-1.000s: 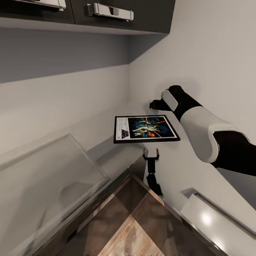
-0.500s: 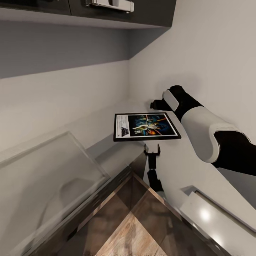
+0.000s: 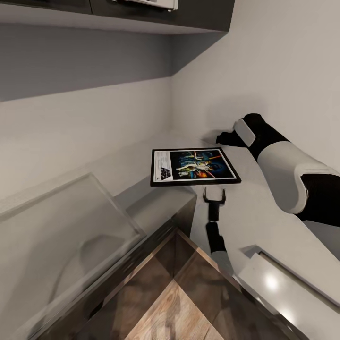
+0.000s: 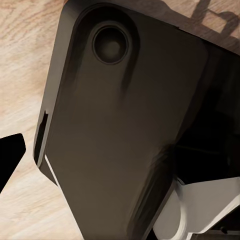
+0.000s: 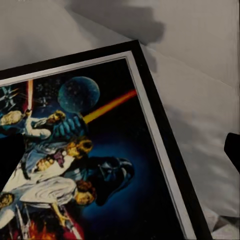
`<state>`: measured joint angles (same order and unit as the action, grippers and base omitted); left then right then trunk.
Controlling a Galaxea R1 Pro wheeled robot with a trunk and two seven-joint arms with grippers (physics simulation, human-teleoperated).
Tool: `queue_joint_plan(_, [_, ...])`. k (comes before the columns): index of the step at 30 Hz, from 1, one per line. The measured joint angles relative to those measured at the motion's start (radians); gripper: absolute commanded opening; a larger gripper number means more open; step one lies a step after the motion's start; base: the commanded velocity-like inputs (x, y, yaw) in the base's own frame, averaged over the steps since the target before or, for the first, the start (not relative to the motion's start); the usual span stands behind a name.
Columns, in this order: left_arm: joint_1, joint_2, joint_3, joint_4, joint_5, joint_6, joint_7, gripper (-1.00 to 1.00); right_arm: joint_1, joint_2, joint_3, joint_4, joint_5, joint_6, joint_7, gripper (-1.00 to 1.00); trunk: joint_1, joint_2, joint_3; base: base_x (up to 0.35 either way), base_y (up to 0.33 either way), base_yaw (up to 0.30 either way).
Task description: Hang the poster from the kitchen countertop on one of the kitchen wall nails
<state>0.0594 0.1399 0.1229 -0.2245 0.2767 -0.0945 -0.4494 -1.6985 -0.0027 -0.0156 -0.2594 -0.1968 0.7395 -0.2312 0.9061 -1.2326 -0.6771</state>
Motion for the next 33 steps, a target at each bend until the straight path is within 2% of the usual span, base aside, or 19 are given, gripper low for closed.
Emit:
queue_joint_plan(6, [0.000, 0.000, 0.000, 0.000, 0.000, 0.000, 0.000, 1.00, 0.007, -0.011, 0.001, 0.003, -0.003, -0.001, 0.011, 1.00, 0.000, 0.000, 0.000, 0.000, 0.000, 0.000])
queue_joint_plan(10, [0.000, 0.000, 0.000, 0.000, 0.000, 0.000, 0.000, 1.00, 0.010, -0.013, 0.001, 0.005, -0.001, -0.002, 0.079, 1.00, 0.000, 0.000, -0.004, 0.000, 0.000, 0.000])
queue_joint_plan(13, [0.000, 0.000, 0.000, 0.000, 0.000, 0.000, 0.000, 1.00, 0.023, -0.014, 0.002, 0.007, 0.000, -0.003, 0.102, 1.00, 0.000, 0.000, -0.009, 0.000, 0.000, 0.000])
queue_joint_plan(23, [0.000, 0.000, 0.000, 0.000, 0.000, 0.000, 0.001, 1.00, 0.040, -0.020, 0.000, 0.008, 0.000, -0.005, 0.113, 1.00, 0.000, 0.000, -0.019, 0.000, 0.000, 0.000])
queue_joint_plan(28, [0.000, 0.000, 0.000, 0.000, 0.000, 0.000, 0.000, 1.00, 0.045, -0.038, 0.000, 0.008, 0.000, -0.005, 0.115, 1.00, 0.000, 0.000, -0.020, 0.000, 0.000, 0.000])
queue_joint_plan(33, [0.000, 0.000, 0.000, 0.000, 0.000, 0.000, 0.001, 1.00, 0.055, -0.046, 0.000, 0.008, -0.001, -0.006, 0.116, 1.00, 0.000, 0.000, -0.020, 0.000, 0.000, 0.000])
